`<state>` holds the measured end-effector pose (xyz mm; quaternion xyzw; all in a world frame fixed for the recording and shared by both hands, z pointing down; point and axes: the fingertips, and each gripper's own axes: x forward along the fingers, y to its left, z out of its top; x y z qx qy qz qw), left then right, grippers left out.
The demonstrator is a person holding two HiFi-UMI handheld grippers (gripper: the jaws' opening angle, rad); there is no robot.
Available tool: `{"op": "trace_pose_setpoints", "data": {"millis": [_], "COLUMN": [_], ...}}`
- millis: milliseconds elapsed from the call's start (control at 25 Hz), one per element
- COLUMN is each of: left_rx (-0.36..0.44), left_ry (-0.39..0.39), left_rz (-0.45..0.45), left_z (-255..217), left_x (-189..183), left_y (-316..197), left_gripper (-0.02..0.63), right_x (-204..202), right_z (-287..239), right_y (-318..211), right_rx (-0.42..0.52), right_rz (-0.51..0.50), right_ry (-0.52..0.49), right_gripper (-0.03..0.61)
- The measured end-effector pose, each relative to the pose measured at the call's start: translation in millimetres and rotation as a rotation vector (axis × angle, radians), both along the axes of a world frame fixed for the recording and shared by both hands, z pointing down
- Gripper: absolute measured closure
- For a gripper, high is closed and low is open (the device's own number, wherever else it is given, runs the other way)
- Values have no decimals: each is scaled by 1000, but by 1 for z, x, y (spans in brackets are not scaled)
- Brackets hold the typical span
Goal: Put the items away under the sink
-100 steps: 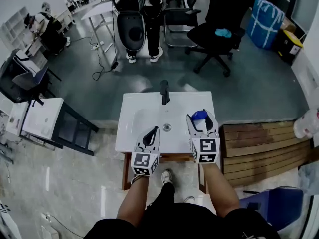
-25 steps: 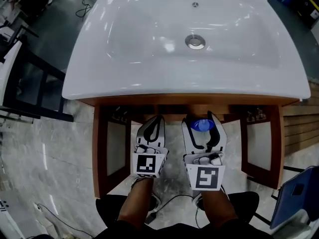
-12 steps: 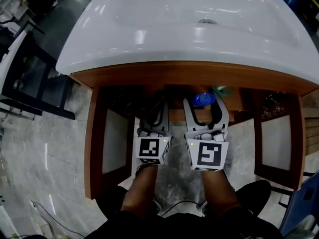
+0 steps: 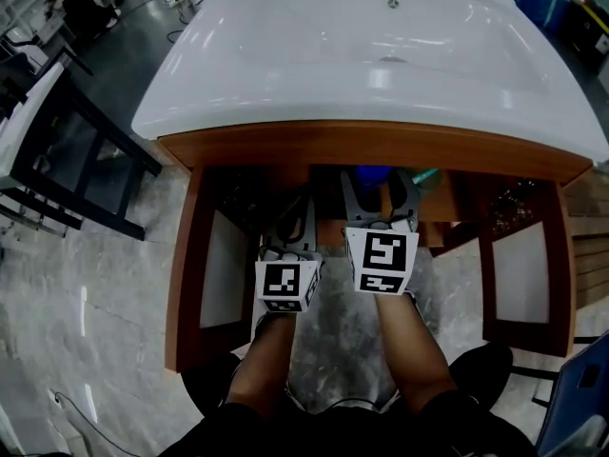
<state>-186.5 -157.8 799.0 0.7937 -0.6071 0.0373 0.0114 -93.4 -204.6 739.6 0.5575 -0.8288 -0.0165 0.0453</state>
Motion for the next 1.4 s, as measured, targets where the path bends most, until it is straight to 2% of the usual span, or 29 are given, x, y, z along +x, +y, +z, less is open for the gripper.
{"op": "trace_pose_setpoints", "data": {"millis": [280, 520, 1000, 1400], "left_rx": [12, 10, 8, 10], "left_ry": [-38, -22, -16, -5], "left_rz": [7, -7, 3, 0], "left_z": [-1, 3, 8, 5], "left_x": [-1, -4, -2, -1], "left_y": [-7, -10, -17, -17], "left_gripper": [595, 595, 595, 595], "right_x": [-6, -10, -11, -13], "right_z": [3, 14, 15, 16], "right_y": [-26, -42, -57, -49], "right_rx": [-26, -46, -31, -16], "right_rz": [14, 26, 25, 4], "right_ry": [16, 30, -10, 2], "right_gripper": [298, 298, 295, 233]}}
